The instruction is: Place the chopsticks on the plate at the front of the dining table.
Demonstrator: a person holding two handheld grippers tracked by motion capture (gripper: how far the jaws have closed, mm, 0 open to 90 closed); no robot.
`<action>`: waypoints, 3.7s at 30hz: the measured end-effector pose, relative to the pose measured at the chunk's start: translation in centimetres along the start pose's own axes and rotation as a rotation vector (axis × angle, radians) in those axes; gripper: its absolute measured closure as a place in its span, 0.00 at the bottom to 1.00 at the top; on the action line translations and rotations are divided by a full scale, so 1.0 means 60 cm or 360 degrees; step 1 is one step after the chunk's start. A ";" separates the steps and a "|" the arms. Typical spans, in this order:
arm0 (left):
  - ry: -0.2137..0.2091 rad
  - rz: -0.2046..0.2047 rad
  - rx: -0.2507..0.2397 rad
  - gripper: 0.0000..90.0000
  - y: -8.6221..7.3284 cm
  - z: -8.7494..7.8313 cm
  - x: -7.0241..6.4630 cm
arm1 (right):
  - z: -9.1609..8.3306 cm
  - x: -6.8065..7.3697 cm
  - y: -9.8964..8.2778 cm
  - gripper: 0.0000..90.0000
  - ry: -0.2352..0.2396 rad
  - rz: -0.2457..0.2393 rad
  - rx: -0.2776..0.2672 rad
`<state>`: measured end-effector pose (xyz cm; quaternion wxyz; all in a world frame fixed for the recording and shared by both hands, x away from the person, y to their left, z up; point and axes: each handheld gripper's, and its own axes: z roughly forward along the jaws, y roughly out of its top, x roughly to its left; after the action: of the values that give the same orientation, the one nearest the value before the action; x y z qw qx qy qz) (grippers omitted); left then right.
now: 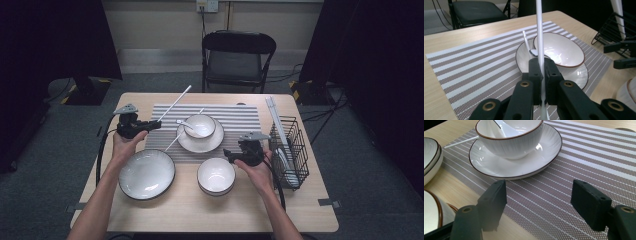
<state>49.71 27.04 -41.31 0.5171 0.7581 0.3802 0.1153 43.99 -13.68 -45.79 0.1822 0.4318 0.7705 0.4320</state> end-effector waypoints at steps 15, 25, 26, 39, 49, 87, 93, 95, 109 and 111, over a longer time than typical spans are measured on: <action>0.0003 -0.0068 0.0095 0.96 -0.024 0.037 0.016 | 0.010 -0.018 -0.016 0.31 -0.0071 0.0001 0.0090; 0.0018 -0.0081 0.0164 0.96 -0.041 0.062 0.018 | 0.029 -0.022 -0.040 0.32 -0.0120 -0.0018 0.0181; 0.0019 -0.0087 0.0161 0.96 -0.042 0.064 0.017 | 0.030 -0.023 -0.042 0.32 -0.0126 -0.0012 0.0185; 0.0037 -0.0116 0.0228 0.96 -0.052 0.081 0.021 | 0.036 -0.027 -0.052 0.31 -0.0167 -0.0051 0.0229; 0.0048 -0.0121 0.0264 0.96 -0.055 0.091 0.018 | 0.038 -0.023 -0.058 0.27 -0.0178 -0.0063 0.0199; 0.0065 -0.0180 0.0272 0.88 -0.057 0.099 0.014 | 0.038 -0.021 -0.058 0.27 -0.0193 -0.0058 0.0197; 0.0063 -0.0162 0.0239 0.87 -0.053 0.081 0.012 | 0.038 -0.021 -0.058 0.27 -0.0193 -0.0057 0.0197; 0.0049 -0.0161 0.0224 0.87 -0.055 0.074 0.010 | 0.038 -0.021 -0.058 0.27 -0.0193 -0.0058 0.0197; 0.0023 -0.0102 0.0230 0.91 -0.074 0.049 0.000 | 0.038 -0.021 -0.058 0.27 -0.0194 -0.0057 0.0197; 0.0024 -0.0088 0.0244 0.91 -0.076 0.045 -0.004 | 0.038 -0.021 -0.058 0.27 -0.0194 -0.0058 0.0197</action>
<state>48.99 25.79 -46.45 0.4576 0.7838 0.4127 0.0770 44.40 -14.46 -50.05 0.2096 0.4537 0.7909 0.3532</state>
